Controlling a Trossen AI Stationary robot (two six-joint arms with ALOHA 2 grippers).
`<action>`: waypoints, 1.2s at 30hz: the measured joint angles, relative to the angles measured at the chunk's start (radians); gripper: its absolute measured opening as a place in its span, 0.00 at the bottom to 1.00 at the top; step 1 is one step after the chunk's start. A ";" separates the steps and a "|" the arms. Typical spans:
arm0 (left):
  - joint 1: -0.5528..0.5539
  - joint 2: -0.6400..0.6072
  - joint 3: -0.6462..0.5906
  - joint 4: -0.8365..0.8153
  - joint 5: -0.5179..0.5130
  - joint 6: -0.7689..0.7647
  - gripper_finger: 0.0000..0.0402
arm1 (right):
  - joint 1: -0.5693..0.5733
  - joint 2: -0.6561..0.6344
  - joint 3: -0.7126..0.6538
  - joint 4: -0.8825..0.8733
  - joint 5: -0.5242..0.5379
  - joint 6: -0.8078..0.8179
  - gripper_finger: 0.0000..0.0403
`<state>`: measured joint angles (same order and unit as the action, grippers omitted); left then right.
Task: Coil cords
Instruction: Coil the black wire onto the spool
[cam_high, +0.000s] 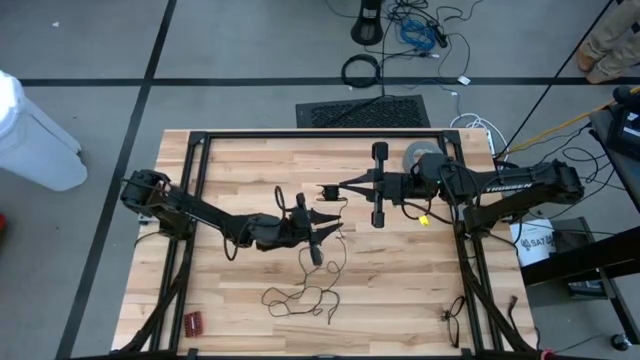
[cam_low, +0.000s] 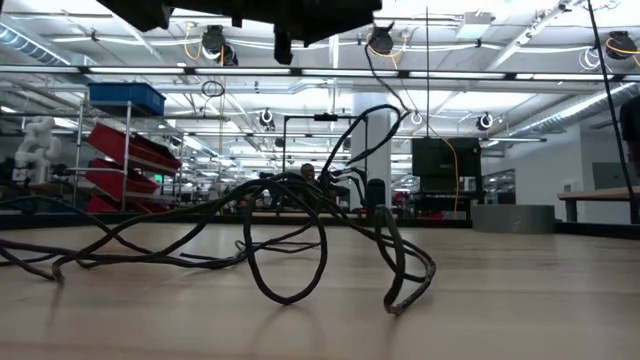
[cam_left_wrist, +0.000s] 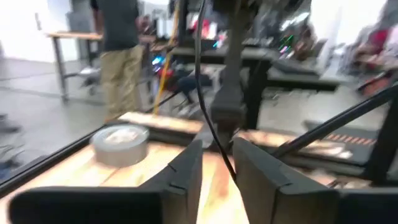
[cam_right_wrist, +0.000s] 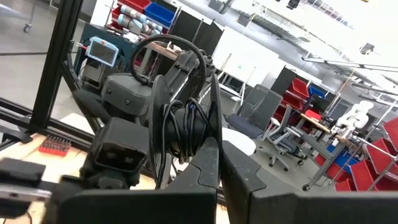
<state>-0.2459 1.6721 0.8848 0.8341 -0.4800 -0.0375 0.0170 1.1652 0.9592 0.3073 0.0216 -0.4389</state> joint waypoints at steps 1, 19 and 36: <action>0.000 -0.012 0.000 -0.036 -0.017 0.001 0.20 | 0.000 0.000 0.000 -0.001 0.000 0.000 0.00; -0.039 -0.302 0.000 -0.526 -0.185 -0.006 0.01 | 0.000 0.000 0.000 -0.015 0.003 0.035 0.00; -0.050 -0.455 0.000 -0.790 -0.290 -0.035 0.00 | 0.000 0.000 0.000 -0.066 -0.077 0.091 0.00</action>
<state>-0.2959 1.2167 0.8848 0.0439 -0.7704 -0.0727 0.0166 1.1652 0.9596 0.2410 -0.0559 -0.3481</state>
